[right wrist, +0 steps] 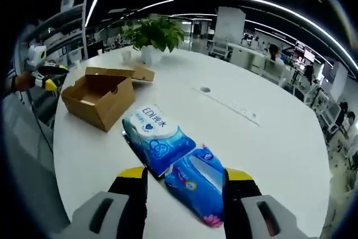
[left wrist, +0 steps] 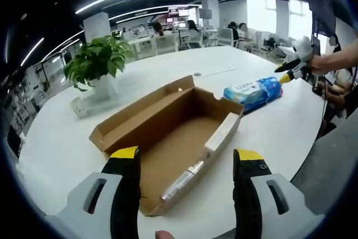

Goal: Operate the shoe box by opening the lid, removing the specified soft item, and placing it in the target area until the item is outside and the box remains undamaged.

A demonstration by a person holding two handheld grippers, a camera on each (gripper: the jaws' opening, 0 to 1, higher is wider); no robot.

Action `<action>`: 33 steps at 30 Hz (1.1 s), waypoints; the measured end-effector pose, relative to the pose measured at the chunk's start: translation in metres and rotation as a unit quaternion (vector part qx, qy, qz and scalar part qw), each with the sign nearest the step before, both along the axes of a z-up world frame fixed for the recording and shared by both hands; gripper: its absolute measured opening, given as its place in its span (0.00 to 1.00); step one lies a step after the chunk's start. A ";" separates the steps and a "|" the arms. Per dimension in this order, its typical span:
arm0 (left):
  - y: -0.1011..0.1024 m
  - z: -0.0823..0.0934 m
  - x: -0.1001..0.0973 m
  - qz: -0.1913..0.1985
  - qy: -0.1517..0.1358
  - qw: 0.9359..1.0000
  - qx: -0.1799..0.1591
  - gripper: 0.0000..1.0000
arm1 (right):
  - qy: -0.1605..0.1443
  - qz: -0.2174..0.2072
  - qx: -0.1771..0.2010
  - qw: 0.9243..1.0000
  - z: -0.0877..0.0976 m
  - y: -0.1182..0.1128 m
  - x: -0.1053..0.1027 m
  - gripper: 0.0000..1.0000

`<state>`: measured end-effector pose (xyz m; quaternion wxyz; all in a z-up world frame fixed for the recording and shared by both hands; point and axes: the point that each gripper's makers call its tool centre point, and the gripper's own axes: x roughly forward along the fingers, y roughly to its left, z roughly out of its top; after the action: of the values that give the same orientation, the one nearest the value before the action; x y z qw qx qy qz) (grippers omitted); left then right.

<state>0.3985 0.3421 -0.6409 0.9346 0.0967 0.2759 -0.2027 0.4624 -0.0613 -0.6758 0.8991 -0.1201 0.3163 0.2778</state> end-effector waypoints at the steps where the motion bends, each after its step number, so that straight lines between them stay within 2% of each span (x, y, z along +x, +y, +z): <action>1: 0.000 0.000 0.000 0.000 0.000 1.000 -0.001 0.65 | -0.001 0.000 0.006 1.000 0.001 0.003 0.000 0.51; 5: -0.001 0.002 0.001 0.000 -0.002 1.000 -0.006 0.65 | -0.009 0.003 0.029 1.000 0.008 0.022 -0.001 0.51; 15: -0.005 0.004 0.001 0.000 -0.005 1.000 -0.020 0.65 | -0.016 0.018 0.057 0.998 0.015 0.066 -0.009 0.52; 26: -0.009 0.011 0.003 -0.002 -0.012 0.999 -0.035 0.65 | -0.010 0.045 0.066 0.997 0.011 0.104 -0.012 0.53; 33: -0.015 0.020 0.005 -0.007 -0.020 0.999 -0.040 0.65 | -0.017 0.066 0.073 0.995 0.020 0.127 -0.005 0.54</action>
<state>0.4033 0.3270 -0.6210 0.9417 0.0655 0.2480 -0.2178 0.4578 0.0662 -0.6562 0.8905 -0.0798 0.2710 0.3568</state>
